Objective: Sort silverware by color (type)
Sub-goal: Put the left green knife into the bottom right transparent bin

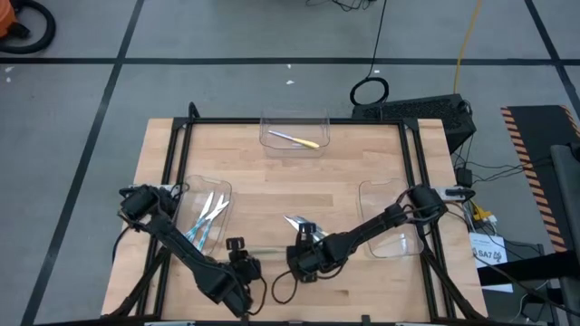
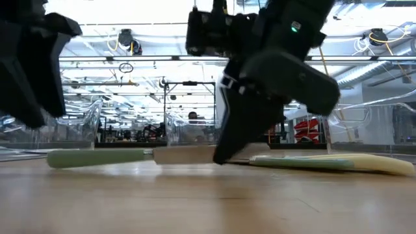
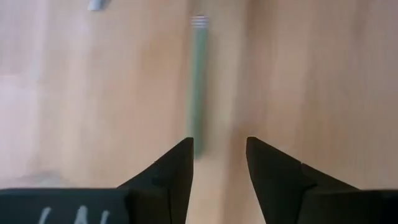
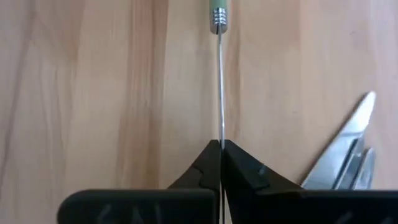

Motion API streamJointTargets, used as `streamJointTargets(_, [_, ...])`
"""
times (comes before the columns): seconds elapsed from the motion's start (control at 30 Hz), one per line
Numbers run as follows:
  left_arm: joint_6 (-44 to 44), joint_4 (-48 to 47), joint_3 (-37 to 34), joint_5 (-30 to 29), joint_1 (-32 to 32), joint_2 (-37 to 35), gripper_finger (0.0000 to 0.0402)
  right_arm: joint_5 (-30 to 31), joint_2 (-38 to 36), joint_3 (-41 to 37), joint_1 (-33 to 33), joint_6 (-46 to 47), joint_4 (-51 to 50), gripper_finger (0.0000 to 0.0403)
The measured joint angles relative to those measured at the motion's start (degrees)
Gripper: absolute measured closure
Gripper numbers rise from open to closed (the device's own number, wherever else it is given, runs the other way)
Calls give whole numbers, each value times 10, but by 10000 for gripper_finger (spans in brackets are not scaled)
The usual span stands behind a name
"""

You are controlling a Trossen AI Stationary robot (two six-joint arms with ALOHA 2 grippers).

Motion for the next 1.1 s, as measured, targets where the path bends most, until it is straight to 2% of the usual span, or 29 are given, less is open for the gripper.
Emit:
streamJointTargets(0.17, [10, -32, 0, -47, -4, -15, 245, 12, -13, 1, 0, -23, -3, 402])
streamJointTargets(0.3, [30, -35, 0, -50, -6, -22, 245, 16, -20, 1, 0, -34, -12, 402])
streamJointTargets(0.5, [28, -30, 0, -87, -10, -66, 245, 61, -45, 1, 9, -38, -24, 402])
streamJointTargets(0.57, [24, -30, 0, -107, -17, -84, 245, 64, -54, 1, 14, -37, -28, 402])
streamJointTargets(0.8, [-3, -30, 0, -196, -52, -105, 245, 134, -71, 1, 41, -32, -52, 402])
streamJointTargets(1.1, [-13, -33, 0, -215, -68, -105, 245, 203, -100, 1, 65, 23, -93, 403])
